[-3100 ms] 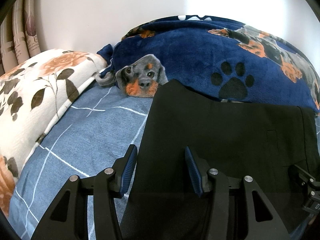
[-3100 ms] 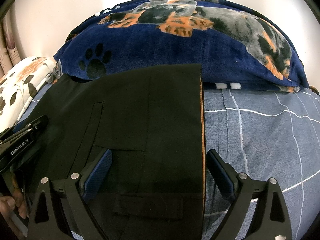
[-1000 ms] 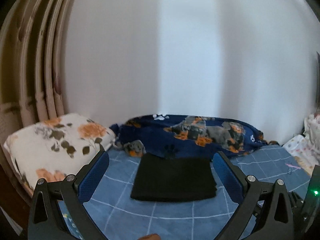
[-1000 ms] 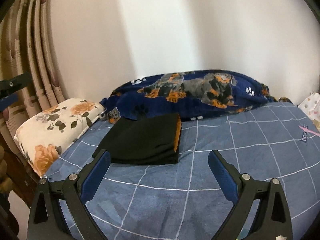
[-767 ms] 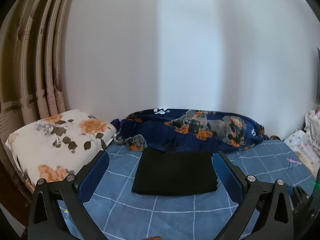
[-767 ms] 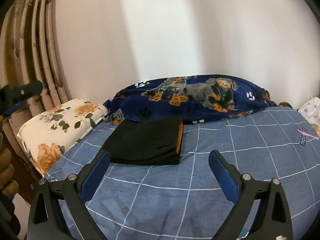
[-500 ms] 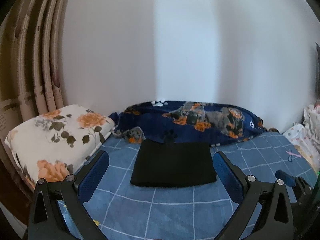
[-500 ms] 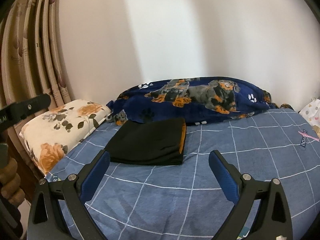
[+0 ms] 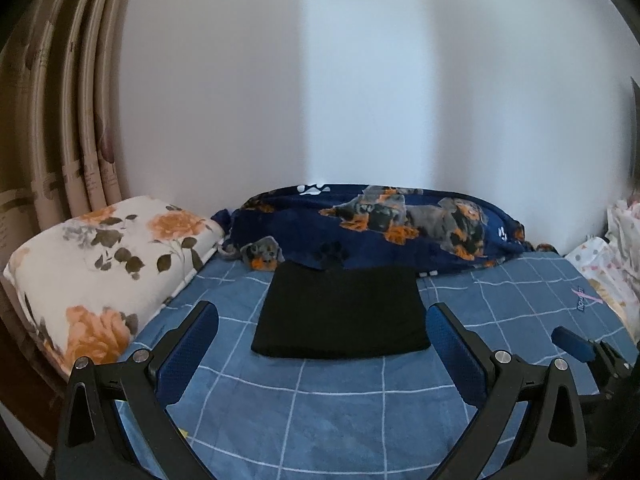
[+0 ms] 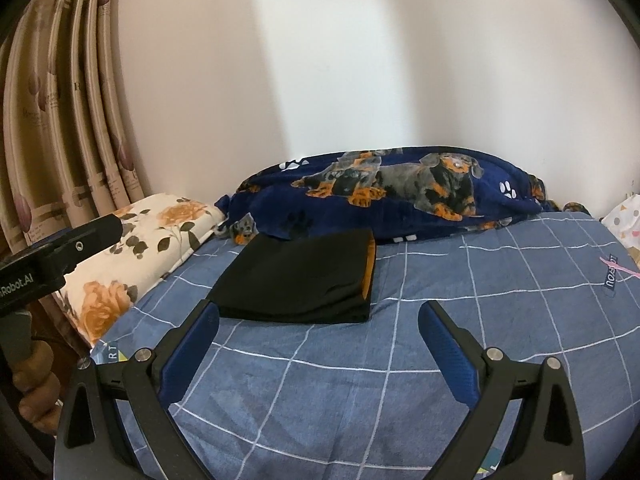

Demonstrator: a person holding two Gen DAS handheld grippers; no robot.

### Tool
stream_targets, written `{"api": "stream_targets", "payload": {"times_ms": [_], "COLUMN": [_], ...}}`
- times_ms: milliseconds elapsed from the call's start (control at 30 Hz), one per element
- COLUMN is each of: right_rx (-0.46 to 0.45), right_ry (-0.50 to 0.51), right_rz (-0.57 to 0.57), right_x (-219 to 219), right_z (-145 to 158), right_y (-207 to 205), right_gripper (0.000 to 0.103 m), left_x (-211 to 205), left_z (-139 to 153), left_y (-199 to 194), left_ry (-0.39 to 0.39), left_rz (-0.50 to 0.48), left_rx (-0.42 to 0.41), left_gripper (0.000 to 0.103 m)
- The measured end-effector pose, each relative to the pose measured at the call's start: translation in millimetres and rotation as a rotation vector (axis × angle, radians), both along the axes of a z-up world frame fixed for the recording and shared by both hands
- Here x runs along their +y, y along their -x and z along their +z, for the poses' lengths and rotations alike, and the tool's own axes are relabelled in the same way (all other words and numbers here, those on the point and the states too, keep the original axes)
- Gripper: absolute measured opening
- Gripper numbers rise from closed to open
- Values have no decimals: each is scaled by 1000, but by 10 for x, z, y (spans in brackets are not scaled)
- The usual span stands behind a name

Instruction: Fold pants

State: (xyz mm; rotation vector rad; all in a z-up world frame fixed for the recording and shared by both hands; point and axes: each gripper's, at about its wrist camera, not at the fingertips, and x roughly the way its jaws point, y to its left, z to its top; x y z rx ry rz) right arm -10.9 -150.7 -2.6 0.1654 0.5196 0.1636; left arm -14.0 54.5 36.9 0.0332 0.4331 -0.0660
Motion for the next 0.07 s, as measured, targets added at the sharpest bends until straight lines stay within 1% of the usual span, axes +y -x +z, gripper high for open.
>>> {"api": "stream_targets", "payload": {"times_ms": [67], "right_rx": [0], "right_ry": [-2], "right_rz": [-1], "right_x": [-4], "right_z": [-10], "right_y": [10], "right_gripper": [99], "left_x": [8], "left_z": [-1], "left_y": [-9], "left_ry": [5], "left_rz": [3], "left_rx": [8], "left_gripper": [103]}}
